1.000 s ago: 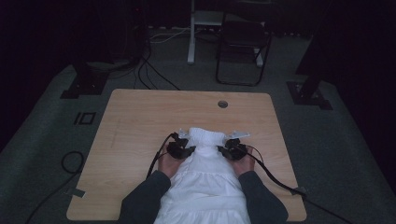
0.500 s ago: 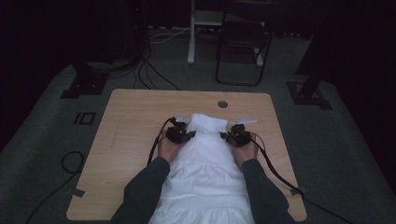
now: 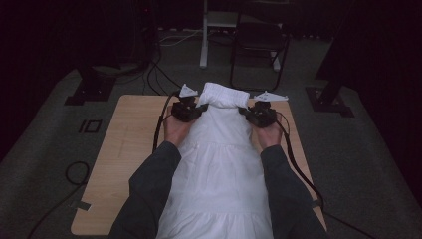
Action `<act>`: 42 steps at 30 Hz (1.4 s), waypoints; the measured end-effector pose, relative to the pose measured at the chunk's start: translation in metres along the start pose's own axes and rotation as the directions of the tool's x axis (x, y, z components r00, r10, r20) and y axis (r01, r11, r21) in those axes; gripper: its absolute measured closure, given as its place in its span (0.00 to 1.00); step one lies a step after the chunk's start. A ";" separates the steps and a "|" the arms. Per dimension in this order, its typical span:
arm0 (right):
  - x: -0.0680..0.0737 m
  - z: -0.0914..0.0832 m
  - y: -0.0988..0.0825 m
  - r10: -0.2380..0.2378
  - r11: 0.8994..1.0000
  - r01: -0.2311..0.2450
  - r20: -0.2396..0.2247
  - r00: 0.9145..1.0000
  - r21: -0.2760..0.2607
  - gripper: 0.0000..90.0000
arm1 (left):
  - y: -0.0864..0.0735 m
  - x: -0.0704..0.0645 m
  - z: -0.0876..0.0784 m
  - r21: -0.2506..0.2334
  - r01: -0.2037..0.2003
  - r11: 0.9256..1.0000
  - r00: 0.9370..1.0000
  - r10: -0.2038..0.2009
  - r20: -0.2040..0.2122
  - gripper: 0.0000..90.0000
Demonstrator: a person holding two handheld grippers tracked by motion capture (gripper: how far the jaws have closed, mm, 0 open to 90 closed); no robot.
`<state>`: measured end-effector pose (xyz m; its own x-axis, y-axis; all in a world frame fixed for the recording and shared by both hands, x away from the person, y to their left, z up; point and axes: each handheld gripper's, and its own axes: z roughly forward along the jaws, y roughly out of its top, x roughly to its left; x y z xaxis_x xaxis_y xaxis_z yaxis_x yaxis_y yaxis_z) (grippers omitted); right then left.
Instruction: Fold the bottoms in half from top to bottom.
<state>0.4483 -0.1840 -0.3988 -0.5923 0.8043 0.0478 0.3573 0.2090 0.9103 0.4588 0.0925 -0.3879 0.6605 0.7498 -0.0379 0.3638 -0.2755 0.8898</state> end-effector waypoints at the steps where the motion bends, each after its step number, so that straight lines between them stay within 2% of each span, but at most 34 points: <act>1: 0.001 -0.003 0.001 -0.005 1.000 0.005 -0.005 1.000 -0.002 0.93 | 0.000 -0.002 -0.003 0.001 -0.003 1.000 1.000 0.003 0.005 0.92; 3: 0.004 -0.010 0.000 -0.009 1.000 0.009 -0.022 1.000 -0.003 0.93 | -0.003 -0.008 -0.009 0.011 -0.021 1.000 1.000 0.021 0.005 0.92; 6: 0.011 -0.022 -0.008 -0.044 0.999 0.045 -0.045 0.998 0.003 0.93 | -0.011 -0.018 -0.022 0.009 -0.051 0.999 0.998 0.051 0.028 0.92; 8: 0.015 -0.031 -0.015 -0.049 0.999 0.049 -0.069 0.996 0.000 0.93 | -0.018 -0.024 -0.031 0.007 -0.046 0.999 0.998 0.045 0.052 0.92; 11: 0.026 -0.044 -0.024 -0.079 0.997 0.080 -0.089 0.993 0.005 0.93 | -0.030 -0.034 -0.043 0.008 -0.070 0.997 0.995 0.070 0.068 0.91; 17: 0.048 -0.063 -0.049 -0.100 0.994 0.106 -0.138 0.985 0.036 0.93 | -0.069 -0.052 -0.064 0.027 -0.085 0.996 0.990 0.082 0.114 0.91; 21: 0.064 -0.068 -0.074 -0.095 0.991 0.111 -0.181 0.979 0.080 0.93 | -0.103 -0.063 -0.076 0.070 -0.060 0.996 0.987 0.048 0.155 0.91; 23: 0.072 -0.070 -0.091 -0.093 0.987 0.117 -0.201 0.975 0.112 0.93 | -0.124 -0.071 -0.080 0.121 -0.077 0.990 0.982 0.054 0.183 0.91; 25: 0.081 -0.071 -0.110 -0.089 0.980 0.125 -0.227 0.970 0.154 0.93 | -0.145 -0.076 -0.082 0.166 -0.046 0.985 0.977 0.010 0.213 0.91; 27: 0.089 -0.070 -0.131 -0.080 0.971 0.131 -0.243 0.967 0.201 0.93 | -0.168 -0.084 -0.079 0.239 -0.050 0.970 0.973 -0.007 0.230 0.91; 29: 0.095 -0.067 -0.150 -0.075 0.957 0.142 -0.254 0.964 0.254 0.93 | -0.191 -0.094 -0.074 0.314 -0.075 0.946 0.969 -0.004 0.245 0.91; 30: 0.098 -0.066 -0.159 -0.078 0.949 0.150 -0.255 0.964 0.278 0.93 | -0.200 -0.097 -0.071 0.343 -0.094 0.935 0.972 0.012 0.235 0.90; 31: 0.101 -0.065 -0.166 -0.072 0.942 0.152 -0.263 0.962 0.299 0.93 | -0.208 -0.098 -0.068 0.362 -0.098 0.927 0.974 0.015 0.225 0.90; 32: 0.103 -0.064 -0.173 -0.062 0.938 0.149 -0.274 0.960 0.312 0.92 | -0.213 -0.097 -0.065 0.375 -0.089 0.923 0.976 0.006 0.215 0.90; 33: 0.105 -0.062 -0.178 -0.058 0.933 0.151 -0.278 0.959 0.327 0.92 | -0.217 -0.097 -0.062 0.383 -0.097 0.919 0.979 0.018 0.205 0.90; 35: 0.107 -0.059 -0.184 -0.054 0.926 0.151 -0.275 0.960 0.345 0.92 | -0.217 -0.095 -0.058 0.374 -0.136 0.917 0.977 0.061 0.206 0.90; 36: 0.107 -0.057 -0.186 -0.063 0.923 0.158 -0.268 0.961 0.352 0.92 | -0.215 -0.092 -0.056 0.375 -0.145 0.916 0.978 0.075 0.196 0.90; 38: 0.108 -0.053 -0.187 -0.051 0.920 0.151 -0.272 0.961 0.361 0.92 | -0.211 -0.087 -0.050 0.369 -0.161 0.915 0.980 0.105 0.168 0.90; 40: 0.110 -0.048 -0.188 -0.063 0.911 0.162 -0.261 0.963 0.380 0.91 | -0.207 -0.080 -0.043 0.363 -0.157 0.919 0.982 0.107 0.153 0.90; 42: 0.111 -0.039 -0.191 -0.086 0.899 0.180 -0.242 0.966 0.400 0.91 | -0.202 -0.075 -0.036 0.362 -0.162 0.918 0.983 0.118 0.141 0.90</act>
<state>0.2867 -0.1565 -0.5511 -0.7781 0.6245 0.0675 0.5030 0.5551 0.6625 0.3125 0.1138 -0.5491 0.7849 0.6196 0.0037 0.4645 -0.5925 0.6581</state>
